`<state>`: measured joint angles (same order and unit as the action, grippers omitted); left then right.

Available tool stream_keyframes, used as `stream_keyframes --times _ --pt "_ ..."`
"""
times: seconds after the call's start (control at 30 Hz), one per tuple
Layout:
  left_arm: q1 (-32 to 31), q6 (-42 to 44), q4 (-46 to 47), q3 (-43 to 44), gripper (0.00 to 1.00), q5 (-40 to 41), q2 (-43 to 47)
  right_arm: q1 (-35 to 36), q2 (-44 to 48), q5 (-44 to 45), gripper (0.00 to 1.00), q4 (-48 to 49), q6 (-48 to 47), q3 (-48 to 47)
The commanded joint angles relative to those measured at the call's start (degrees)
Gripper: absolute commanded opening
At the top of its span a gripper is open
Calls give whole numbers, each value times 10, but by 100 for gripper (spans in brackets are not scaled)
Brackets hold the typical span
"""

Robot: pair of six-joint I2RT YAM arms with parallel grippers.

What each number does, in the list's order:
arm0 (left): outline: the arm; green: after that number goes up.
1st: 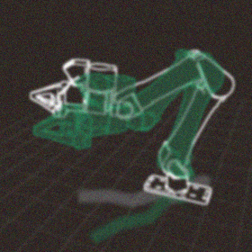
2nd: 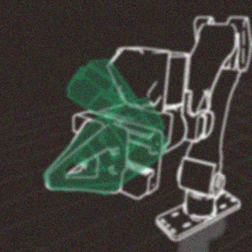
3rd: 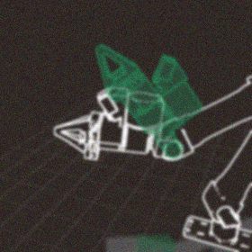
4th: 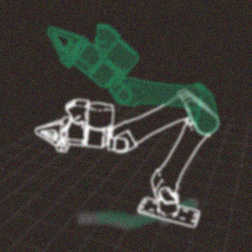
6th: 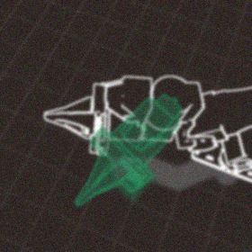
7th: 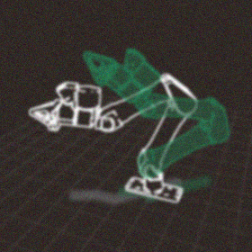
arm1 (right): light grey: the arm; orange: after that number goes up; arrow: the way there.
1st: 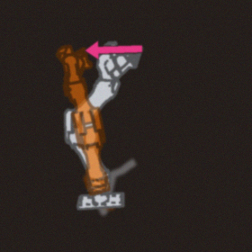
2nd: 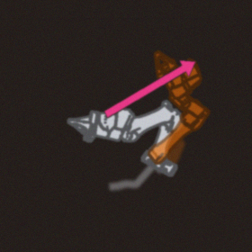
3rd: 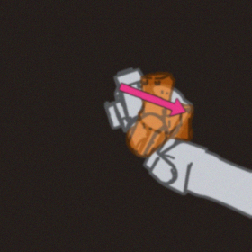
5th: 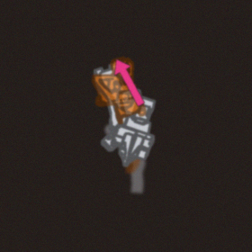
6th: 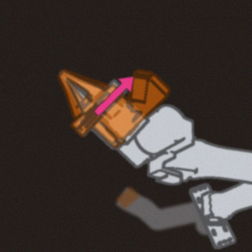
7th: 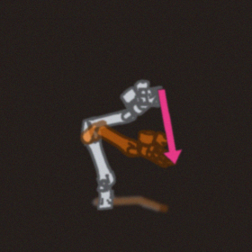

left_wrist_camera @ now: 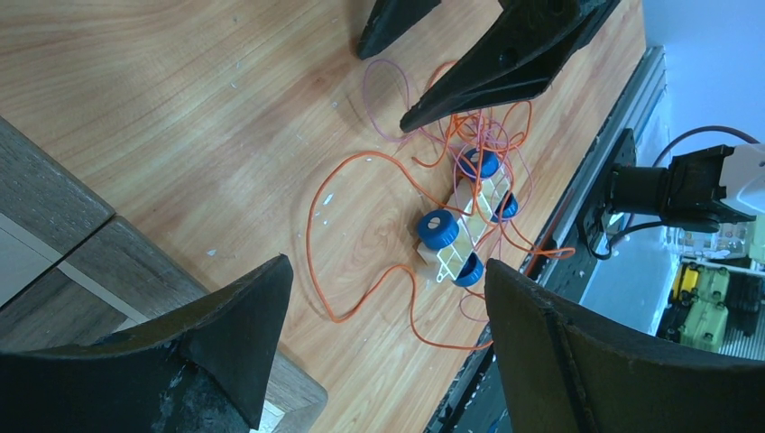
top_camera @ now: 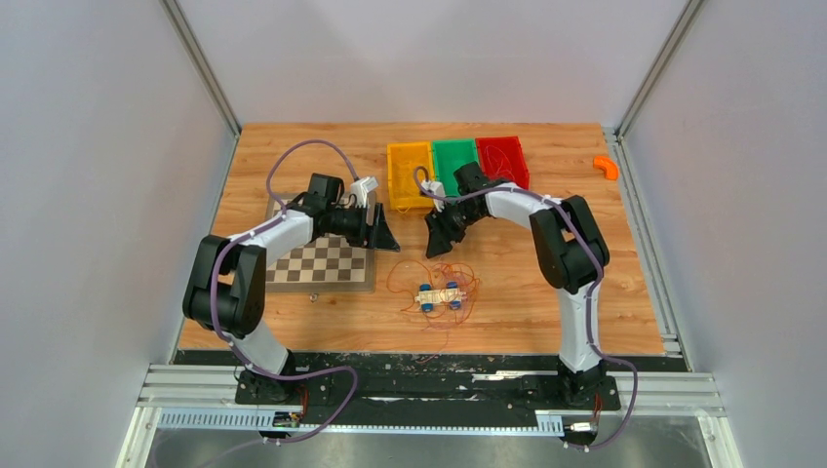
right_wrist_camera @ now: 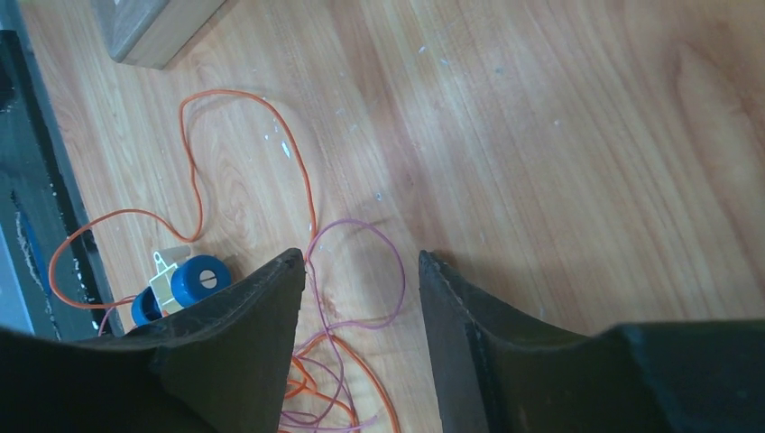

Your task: Untangle the cables

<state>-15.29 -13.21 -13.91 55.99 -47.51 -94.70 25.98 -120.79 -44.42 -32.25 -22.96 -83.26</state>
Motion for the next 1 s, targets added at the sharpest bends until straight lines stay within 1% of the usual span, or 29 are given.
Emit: stream_keyframes --times 0.0,0.1,0.13,0.27,0.3,0.37,0.43,0.47,0.5,0.53,0.6,0.7,0.83,0.97 --pt "0 2 8 3 86 -7 25 7 -50 -37 52 -29 -36 -40" --pt "1 9 -5 7 86 -5 30 7 -72 -63 43 -79 -59 -71" --pt "1 15 -8 9 86 -4 34 7 -65 -69 37 -84 -64 -67" --pt "1 24 -18 9 87 1 50 6 -11 -83 4 -90 -64 -52" --pt "1 24 -17 8 87 2 54 5 8 -88 0 -93 -62 -53" --pt "2 23 -3 2 88 2 77 3 48 -94 0 -97 -54 -61" --pt "4 8 52 -24 91 0 120 0 93 -98 0 -96 -41 -77" --pt "5 3 95 -44 93 4 154 -2 114 -99 0 -94 -35 -86" --pt "6 -1 113 -52 97 11 169 -2 134 -96 0 -87 -27 -93" --pt "6 -1 141 -64 99 13 195 -2 161 -92 0 -78 -19 -100" --pt "5 6 161 -68 100 18 220 -2 197 -87 0 -58 -3 -111" --pt "5 28 166 -56 100 22 240 -2 233 -76 0 -40 15 -132" --pt "-1 48 209 -44 100 44 266 -2 262 -60 0 -25 43 -180" --pt "-36 62 254 -30 100 66 270 -1 289 -51 0 45 118 -201"
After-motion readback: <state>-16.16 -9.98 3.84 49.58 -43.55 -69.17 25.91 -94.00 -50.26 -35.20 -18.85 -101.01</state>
